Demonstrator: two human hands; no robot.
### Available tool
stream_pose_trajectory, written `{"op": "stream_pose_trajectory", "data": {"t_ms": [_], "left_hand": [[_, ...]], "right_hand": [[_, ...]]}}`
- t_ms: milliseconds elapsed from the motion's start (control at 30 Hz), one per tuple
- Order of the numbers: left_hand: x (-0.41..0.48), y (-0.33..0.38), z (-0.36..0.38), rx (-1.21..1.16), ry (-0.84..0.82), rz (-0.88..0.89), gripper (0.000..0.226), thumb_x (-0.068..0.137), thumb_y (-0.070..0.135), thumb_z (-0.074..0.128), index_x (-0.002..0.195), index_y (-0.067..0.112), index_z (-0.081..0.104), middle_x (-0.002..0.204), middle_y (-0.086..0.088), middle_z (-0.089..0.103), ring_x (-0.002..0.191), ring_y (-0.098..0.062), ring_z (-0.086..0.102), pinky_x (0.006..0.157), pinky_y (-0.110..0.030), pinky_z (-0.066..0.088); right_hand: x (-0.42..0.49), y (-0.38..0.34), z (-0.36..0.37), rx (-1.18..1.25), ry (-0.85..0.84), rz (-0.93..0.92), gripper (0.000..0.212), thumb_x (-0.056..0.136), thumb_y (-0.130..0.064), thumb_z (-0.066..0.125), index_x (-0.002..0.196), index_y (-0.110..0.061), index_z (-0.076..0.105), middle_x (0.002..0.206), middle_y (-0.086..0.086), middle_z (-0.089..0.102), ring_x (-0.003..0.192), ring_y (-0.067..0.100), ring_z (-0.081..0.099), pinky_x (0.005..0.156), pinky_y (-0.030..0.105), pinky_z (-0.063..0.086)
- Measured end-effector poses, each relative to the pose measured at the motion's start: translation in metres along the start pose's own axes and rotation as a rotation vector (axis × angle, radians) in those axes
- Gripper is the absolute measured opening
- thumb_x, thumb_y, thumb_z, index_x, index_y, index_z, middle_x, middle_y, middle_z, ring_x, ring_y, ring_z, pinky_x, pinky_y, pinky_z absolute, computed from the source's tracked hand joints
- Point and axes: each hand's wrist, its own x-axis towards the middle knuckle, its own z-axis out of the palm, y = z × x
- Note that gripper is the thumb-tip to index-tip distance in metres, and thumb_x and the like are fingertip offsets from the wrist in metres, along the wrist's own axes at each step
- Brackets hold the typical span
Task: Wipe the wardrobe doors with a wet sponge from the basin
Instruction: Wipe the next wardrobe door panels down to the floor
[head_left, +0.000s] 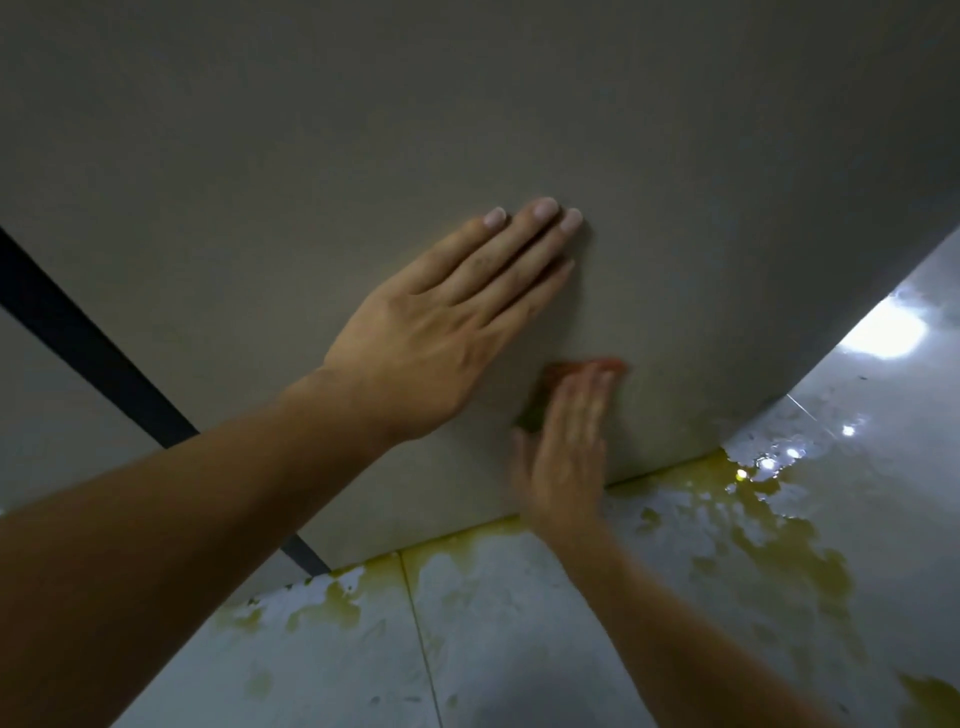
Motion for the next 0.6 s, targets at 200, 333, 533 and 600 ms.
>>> {"op": "stream_pose_trajectory", "data": {"t_ms": [200,333,533,600], "left_hand": [[0.003,0.004,0.001,0.009,0.035,-0.001,0.063,0.106,0.02,0.029,0.162,0.006,0.006,0.171,-0.014,0.005,0.158,-0.031,0.004,0.129,-0.043,0.004],[0.001,0.004,0.002,-0.019,0.058,-0.011,0.063,0.104,0.02,0.028,0.162,0.006,0.006,0.171,-0.014,0.005,0.158,-0.031,0.004,0.129,-0.043,0.005],[0.003,0.008,0.001,-0.057,0.082,-0.047,0.065,0.102,0.016,0.028,0.162,0.006,0.007,0.171,-0.013,0.005,0.158,-0.03,0.005,0.129,-0.042,0.003],[0.003,0.012,0.001,-0.075,0.088,-0.076,0.065,0.101,0.016,0.03,0.162,0.007,0.01,0.171,-0.013,0.006,0.158,-0.029,0.005,0.129,-0.042,0.002]], "right_hand": [[-0.004,-0.046,0.009,0.349,0.042,0.31,0.081,0.106,-0.046,0.033,0.155,0.011,0.002,0.166,0.03,-0.005,0.156,0.042,-0.005,0.127,0.048,0.004],[0.01,-0.015,-0.002,0.361,0.037,0.303,0.077,0.107,-0.041,0.032,0.155,0.01,0.002,0.166,0.03,-0.003,0.156,0.042,-0.002,0.128,0.042,0.001],[0.099,0.032,-0.044,0.417,0.086,0.824,0.077,0.105,-0.041,0.026,0.157,0.008,-0.005,0.168,0.024,-0.006,0.158,0.032,-0.001,0.127,0.041,-0.002],[0.07,0.026,-0.051,0.333,-0.081,0.623,0.086,0.099,-0.052,0.02,0.158,0.004,-0.008,0.168,0.02,-0.011,0.158,0.027,-0.007,0.127,0.038,-0.005]]}}
